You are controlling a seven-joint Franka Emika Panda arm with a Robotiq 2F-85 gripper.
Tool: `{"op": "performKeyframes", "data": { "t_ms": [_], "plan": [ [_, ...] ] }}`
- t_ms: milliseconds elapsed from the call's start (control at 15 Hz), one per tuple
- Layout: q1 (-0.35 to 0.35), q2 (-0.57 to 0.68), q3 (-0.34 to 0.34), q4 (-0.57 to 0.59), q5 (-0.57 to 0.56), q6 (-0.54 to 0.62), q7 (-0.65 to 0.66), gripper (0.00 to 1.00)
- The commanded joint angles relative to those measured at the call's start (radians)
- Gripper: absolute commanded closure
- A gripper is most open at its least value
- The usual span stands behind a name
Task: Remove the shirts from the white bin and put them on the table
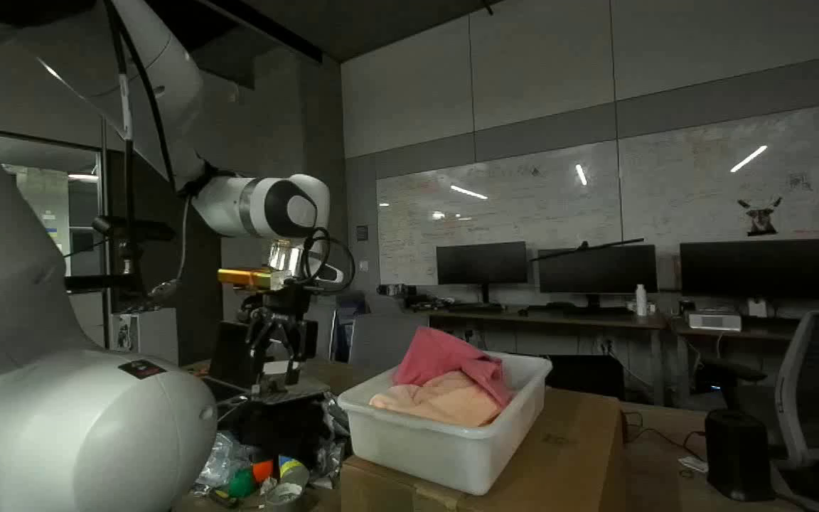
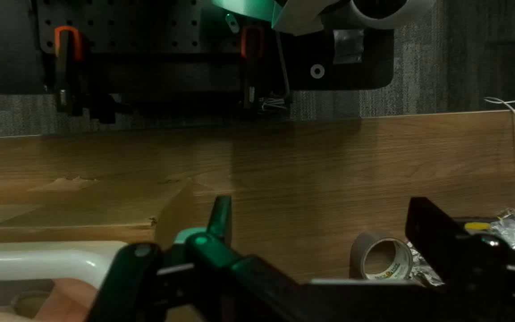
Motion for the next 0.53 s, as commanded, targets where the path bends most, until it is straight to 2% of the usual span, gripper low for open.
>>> {"op": "performKeyframes", "data": {
  "t_ms": [0, 267, 467],
  "plan": [
    [0.000, 0.000, -0.001, 0.003, -0.001, -0.002, 0.000, 0.00],
    [0.000, 0.000, -0.001, 0.006, -0.001, -0.002, 0.000, 0.00],
    [-0.026, 0.008, 0.014, 0.025, -0.071, 0.068, 0.023, 0.00]
  ]
}}
